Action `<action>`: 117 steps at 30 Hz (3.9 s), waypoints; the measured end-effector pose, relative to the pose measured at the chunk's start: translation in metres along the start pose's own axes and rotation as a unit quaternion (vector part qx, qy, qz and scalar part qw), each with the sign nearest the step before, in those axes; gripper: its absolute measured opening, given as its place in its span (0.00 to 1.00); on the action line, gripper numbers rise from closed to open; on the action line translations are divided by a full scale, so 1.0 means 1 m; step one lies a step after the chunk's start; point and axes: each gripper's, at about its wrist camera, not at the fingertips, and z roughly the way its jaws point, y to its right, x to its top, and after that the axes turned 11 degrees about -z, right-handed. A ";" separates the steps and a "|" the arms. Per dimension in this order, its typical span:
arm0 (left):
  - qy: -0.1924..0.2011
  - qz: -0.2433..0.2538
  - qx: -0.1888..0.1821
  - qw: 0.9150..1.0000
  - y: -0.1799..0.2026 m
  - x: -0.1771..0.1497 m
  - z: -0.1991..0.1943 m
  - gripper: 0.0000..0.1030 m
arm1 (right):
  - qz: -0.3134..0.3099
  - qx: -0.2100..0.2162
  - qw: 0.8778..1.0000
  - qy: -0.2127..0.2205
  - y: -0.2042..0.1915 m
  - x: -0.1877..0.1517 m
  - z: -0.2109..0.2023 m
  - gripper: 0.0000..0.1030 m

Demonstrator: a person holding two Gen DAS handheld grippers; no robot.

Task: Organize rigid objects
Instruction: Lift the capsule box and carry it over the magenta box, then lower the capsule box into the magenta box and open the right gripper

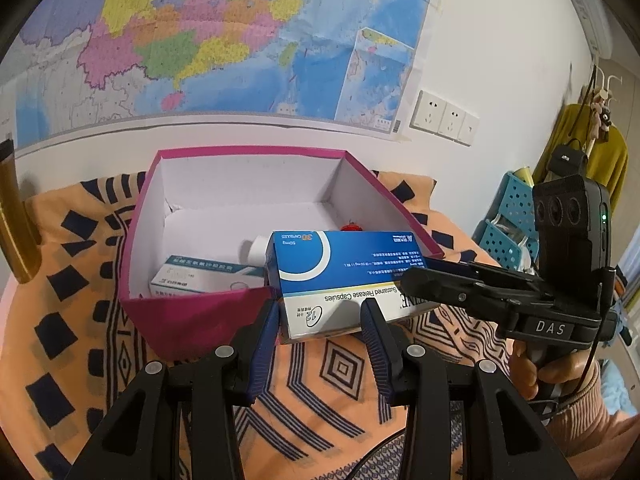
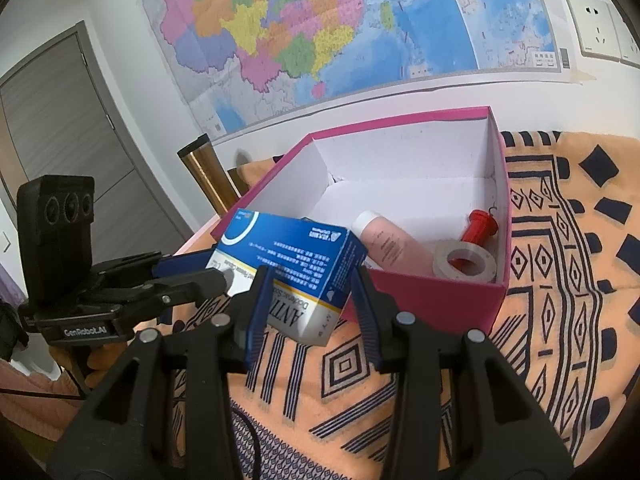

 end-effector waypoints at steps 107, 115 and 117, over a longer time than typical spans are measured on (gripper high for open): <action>-0.030 -0.033 0.044 0.998 -0.030 0.043 0.066 0.40 | 0.010 -0.031 0.998 -0.047 0.041 0.037 0.064 0.43; -0.037 -0.038 0.049 0.997 -0.033 0.044 0.070 0.40 | 0.000 -0.040 0.997 -0.059 0.039 0.038 0.071 0.43; -0.037 -0.040 0.049 0.997 -0.033 0.045 0.071 0.40 | -0.002 -0.043 0.997 -0.062 0.039 0.038 0.073 0.43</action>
